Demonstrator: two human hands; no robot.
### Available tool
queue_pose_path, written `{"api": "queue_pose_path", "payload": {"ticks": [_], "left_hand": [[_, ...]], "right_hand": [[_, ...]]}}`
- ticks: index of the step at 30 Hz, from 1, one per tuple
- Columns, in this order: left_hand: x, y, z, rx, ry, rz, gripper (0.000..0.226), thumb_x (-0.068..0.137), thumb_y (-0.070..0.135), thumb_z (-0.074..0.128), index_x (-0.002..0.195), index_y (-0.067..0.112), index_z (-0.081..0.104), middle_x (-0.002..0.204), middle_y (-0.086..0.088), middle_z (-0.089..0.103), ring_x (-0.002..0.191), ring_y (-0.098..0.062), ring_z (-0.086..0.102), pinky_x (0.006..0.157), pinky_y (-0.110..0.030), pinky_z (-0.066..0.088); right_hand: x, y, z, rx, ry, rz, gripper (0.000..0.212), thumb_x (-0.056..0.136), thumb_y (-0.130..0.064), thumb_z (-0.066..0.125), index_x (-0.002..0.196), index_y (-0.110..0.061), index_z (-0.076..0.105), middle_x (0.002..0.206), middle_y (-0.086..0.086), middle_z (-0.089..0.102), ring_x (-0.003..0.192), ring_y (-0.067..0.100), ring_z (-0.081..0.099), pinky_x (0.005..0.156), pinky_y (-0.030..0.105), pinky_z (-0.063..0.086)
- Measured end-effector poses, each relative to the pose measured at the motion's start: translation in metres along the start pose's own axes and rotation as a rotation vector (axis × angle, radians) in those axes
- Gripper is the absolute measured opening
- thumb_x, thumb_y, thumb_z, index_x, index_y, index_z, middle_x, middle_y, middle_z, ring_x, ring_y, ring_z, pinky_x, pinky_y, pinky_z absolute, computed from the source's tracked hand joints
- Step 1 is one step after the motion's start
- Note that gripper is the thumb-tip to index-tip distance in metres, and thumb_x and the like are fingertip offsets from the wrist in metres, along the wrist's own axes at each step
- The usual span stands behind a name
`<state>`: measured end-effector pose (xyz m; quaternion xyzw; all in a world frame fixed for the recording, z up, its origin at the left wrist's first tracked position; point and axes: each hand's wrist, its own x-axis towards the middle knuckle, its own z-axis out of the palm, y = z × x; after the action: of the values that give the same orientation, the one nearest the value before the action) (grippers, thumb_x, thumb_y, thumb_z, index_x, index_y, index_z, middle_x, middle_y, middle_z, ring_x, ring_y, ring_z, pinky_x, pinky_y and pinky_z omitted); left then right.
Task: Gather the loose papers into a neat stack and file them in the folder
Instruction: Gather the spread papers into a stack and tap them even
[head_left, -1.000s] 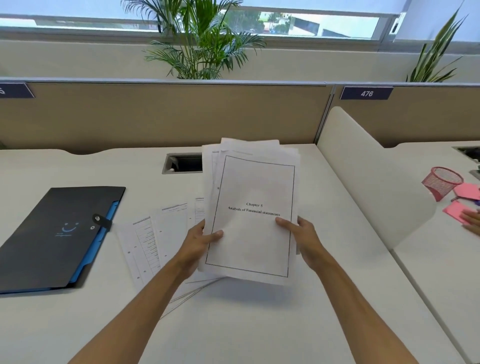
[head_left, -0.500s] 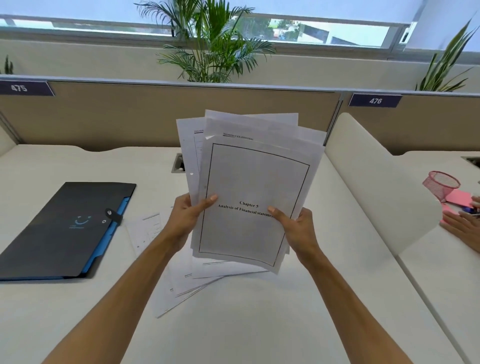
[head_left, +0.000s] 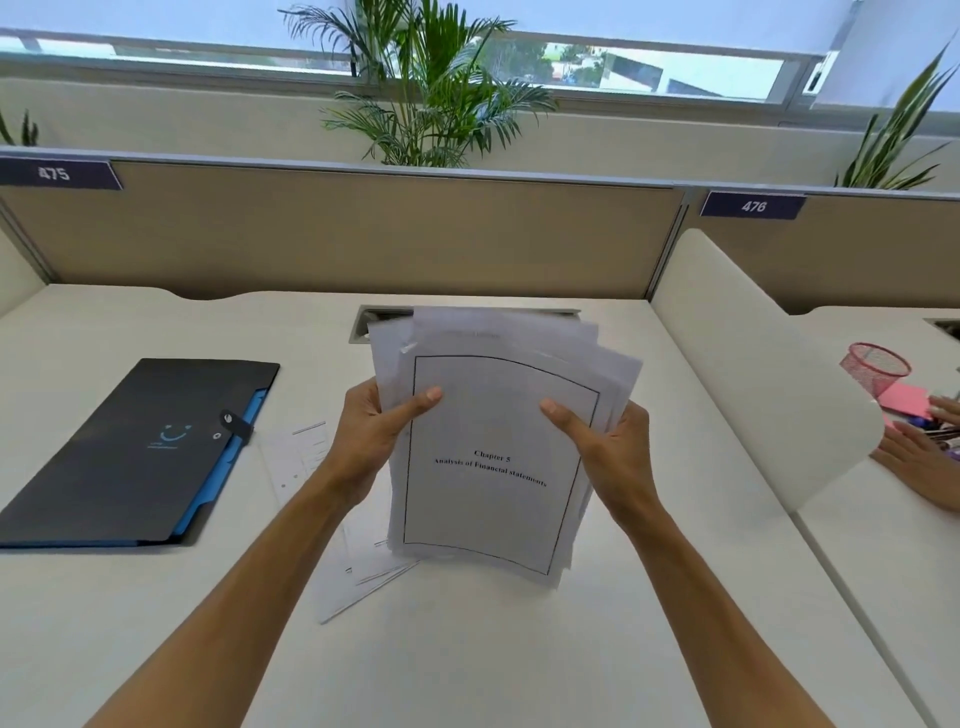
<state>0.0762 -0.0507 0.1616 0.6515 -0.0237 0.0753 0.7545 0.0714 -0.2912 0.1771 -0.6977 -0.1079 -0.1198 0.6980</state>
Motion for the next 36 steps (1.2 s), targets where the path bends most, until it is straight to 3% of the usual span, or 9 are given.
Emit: {"api": "queue_pose_path", "payload": {"ticks": [3, 7, 11, 15, 17, 22, 28, 32, 36], "left_hand": [[-0.003, -0.002, 0.004, 0.018, 0.014, -0.014, 0.019, 0.084, 0.024, 0.069, 0.102, 0.024, 0.072, 0.099, 0.0, 0.076, 0.09, -0.02, 0.072, 0.072, -0.032, 0.06], [-0.003, 0.003, 0.01, 0.045, 0.026, 0.025, 0.014, 0.088, 0.025, 0.065, 0.1, 0.027, 0.072, 0.095, 0.004, 0.076, 0.086, -0.019, 0.073, 0.066, -0.027, 0.058], [0.001, 0.019, 0.012, 0.038, 0.021, 0.077, 0.012, 0.084, 0.029, 0.067, 0.092, 0.031, 0.075, 0.092, 0.007, 0.077, 0.082, -0.013, 0.073, 0.065, -0.023, 0.057], [0.004, 0.026, 0.005, 0.003, -0.009, 0.084, 0.03, 0.074, 0.033, 0.075, 0.101, 0.022, 0.073, 0.096, 0.0, 0.075, 0.085, -0.015, 0.072, 0.066, -0.024, 0.057], [0.002, 0.018, -0.001, 0.018, -0.011, 0.055, 0.033, 0.075, 0.031, 0.078, 0.106, 0.02, 0.071, 0.098, -0.001, 0.074, 0.087, -0.018, 0.071, 0.066, -0.025, 0.057], [-0.01, -0.031, -0.015, 0.013, -0.115, -0.154, 0.041, 0.065, 0.032, 0.085, 0.103, 0.02, 0.075, 0.108, -0.006, 0.074, 0.1, -0.025, 0.071, 0.079, -0.033, 0.059], [-0.027, -0.085, -0.012, 0.024, -0.113, -0.303, 0.029, 0.078, 0.023, 0.078, 0.107, 0.023, 0.074, 0.111, -0.002, 0.074, 0.104, -0.02, 0.07, 0.08, -0.026, 0.058], [-0.031, -0.096, -0.001, 0.002, -0.042, -0.344, 0.03, 0.079, 0.023, 0.077, 0.108, 0.019, 0.072, 0.106, -0.002, 0.076, 0.099, -0.023, 0.071, 0.077, -0.03, 0.059], [-0.027, -0.091, 0.006, -0.005, 0.019, -0.306, 0.029, 0.074, 0.024, 0.08, 0.102, 0.021, 0.072, 0.102, 0.001, 0.076, 0.095, -0.018, 0.072, 0.079, -0.03, 0.058]], "right_hand": [[0.0, 0.001, 0.001, -0.006, 0.033, 0.029, 0.008, 0.084, -0.021, 0.075, 0.086, -0.028, 0.073, 0.08, -0.005, 0.078, 0.074, 0.017, 0.076, 0.058, 0.027, 0.061], [0.003, -0.001, 0.002, 0.009, 0.058, 0.017, 0.011, 0.086, -0.023, 0.073, 0.095, -0.028, 0.07, 0.083, -0.011, 0.076, 0.076, 0.013, 0.075, 0.057, 0.021, 0.058], [0.008, -0.011, 0.001, 0.01, 0.084, -0.025, 0.022, 0.084, -0.023, 0.076, 0.104, -0.014, 0.073, 0.083, -0.004, 0.077, 0.076, 0.013, 0.075, 0.057, 0.019, 0.057], [0.011, -0.019, -0.002, 0.058, 0.034, -0.054, 0.032, 0.074, -0.037, 0.079, 0.104, -0.033, 0.07, 0.092, -0.018, 0.074, 0.086, 0.01, 0.073, 0.064, 0.02, 0.059], [0.009, -0.01, -0.006, 0.066, 0.009, -0.003, 0.039, 0.074, -0.034, 0.079, 0.111, -0.028, 0.068, 0.094, -0.018, 0.074, 0.086, 0.01, 0.073, 0.065, 0.02, 0.059], [-0.006, 0.039, -0.013, 0.033, -0.09, 0.188, 0.027, 0.076, -0.019, 0.083, 0.102, -0.024, 0.075, 0.097, -0.006, 0.079, 0.088, 0.013, 0.075, 0.067, 0.018, 0.057], [-0.03, 0.085, -0.007, 0.025, -0.07, 0.378, 0.015, 0.081, -0.016, 0.079, 0.093, -0.026, 0.077, 0.095, -0.006, 0.079, 0.09, 0.015, 0.076, 0.068, 0.02, 0.058], [-0.038, 0.092, 0.003, 0.075, 0.001, 0.426, 0.011, 0.082, -0.019, 0.079, 0.081, -0.029, 0.08, 0.091, -0.004, 0.08, 0.086, 0.016, 0.076, 0.065, 0.02, 0.058], [-0.034, 0.084, 0.008, 0.123, 0.047, 0.389, 0.009, 0.081, -0.022, 0.08, 0.082, -0.03, 0.08, 0.09, -0.004, 0.08, 0.085, 0.013, 0.076, 0.065, 0.019, 0.058]]}}
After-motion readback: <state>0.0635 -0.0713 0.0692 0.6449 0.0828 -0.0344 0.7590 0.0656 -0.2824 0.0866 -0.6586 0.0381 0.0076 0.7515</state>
